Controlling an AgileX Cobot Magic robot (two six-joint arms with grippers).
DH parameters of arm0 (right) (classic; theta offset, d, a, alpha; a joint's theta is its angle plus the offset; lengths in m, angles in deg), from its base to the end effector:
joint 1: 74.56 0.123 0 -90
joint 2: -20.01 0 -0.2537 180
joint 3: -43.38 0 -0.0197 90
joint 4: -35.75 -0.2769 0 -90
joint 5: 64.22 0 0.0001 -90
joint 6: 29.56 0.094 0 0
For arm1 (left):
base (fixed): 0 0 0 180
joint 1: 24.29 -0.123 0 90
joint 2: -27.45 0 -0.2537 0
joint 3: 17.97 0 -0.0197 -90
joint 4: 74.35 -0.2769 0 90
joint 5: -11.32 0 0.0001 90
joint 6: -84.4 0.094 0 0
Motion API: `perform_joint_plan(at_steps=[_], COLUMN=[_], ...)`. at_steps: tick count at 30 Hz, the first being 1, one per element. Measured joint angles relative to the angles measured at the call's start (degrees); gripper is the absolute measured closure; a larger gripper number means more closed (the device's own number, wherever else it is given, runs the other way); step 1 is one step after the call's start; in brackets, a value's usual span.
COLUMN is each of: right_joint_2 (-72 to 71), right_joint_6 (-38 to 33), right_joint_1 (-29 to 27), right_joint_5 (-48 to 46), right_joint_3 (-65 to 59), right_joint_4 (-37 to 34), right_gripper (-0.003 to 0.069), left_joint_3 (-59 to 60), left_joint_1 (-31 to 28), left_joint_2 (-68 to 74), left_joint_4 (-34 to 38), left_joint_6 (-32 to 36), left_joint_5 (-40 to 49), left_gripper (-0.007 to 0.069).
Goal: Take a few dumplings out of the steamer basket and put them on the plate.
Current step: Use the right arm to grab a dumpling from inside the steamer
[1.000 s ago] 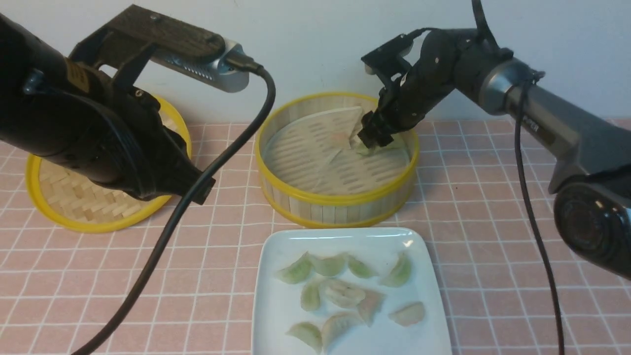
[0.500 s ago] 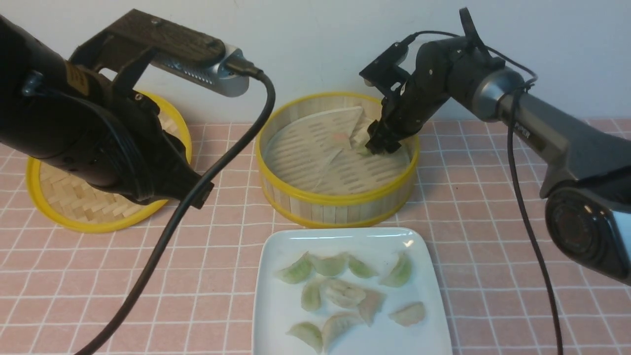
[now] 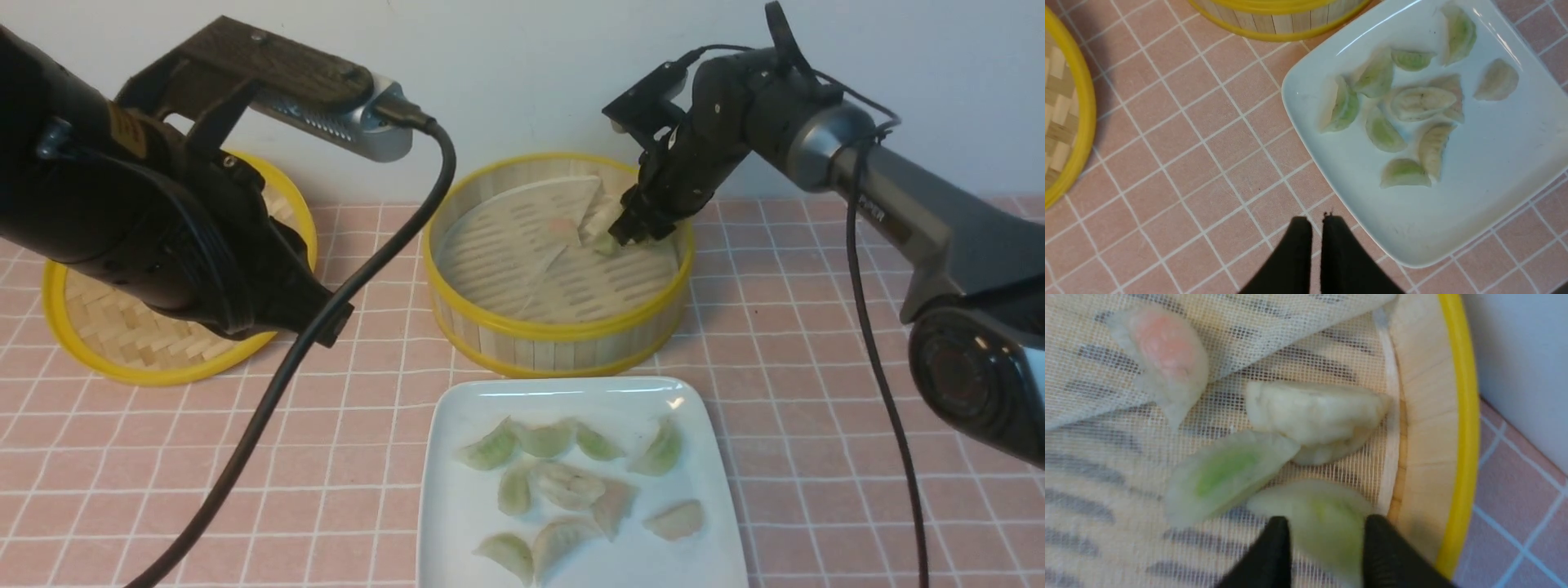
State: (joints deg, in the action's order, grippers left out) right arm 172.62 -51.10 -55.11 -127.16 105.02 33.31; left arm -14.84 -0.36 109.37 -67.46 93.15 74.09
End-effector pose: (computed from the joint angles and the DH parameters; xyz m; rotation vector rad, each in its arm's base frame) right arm 0.5115 0.1844 0.1703 -0.9268 2.5202 0.0456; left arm 0.2596 -0.1262 0.3387 0.6984 2.4936 -0.2564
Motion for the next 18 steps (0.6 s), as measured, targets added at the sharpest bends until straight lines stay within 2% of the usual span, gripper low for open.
perform_joint_plan(at_steps=[2, 5, 9, 13, 18], right_joint_2=[-1.2, -3.7, -6.3, -7.1, -3.4], right_joint_6=[1.5, 3.6, 3.6, 0.7, 0.2], right_joint_1=[0.0, 0.0, 0.0, 0.0, 0.0], right_joint_5=[-3.7, -7.8, -8.5, -8.7, -8.8], right_joint_3=[1.4, 3.6, 5.2, 5.6, 5.6], right_joint_4=[-0.2, -1.5, -3.6, -3.5, -2.4], right_gripper=[0.0608, 0.0659, 0.0671, 0.0672, 0.0624], left_joint_3=[0.0, 0.0, 0.0, 0.0, 0.0], left_joint_1=[0.0, 0.0, 0.0, 0.0, 0.0], left_joint_2=[0.0, 0.0, 0.0, 0.0, 0.0], left_joint_4=[0.0, 0.0, 0.0, 0.0, 0.0], left_joint_6=[0.0, -0.5, -1.2, -1.5, -1.6], left_joint_5=[0.0, 0.0, 0.0, 0.0, 0.0], left_gripper=[0.0607, 0.0607, 0.0607, 0.0607, 0.0607])
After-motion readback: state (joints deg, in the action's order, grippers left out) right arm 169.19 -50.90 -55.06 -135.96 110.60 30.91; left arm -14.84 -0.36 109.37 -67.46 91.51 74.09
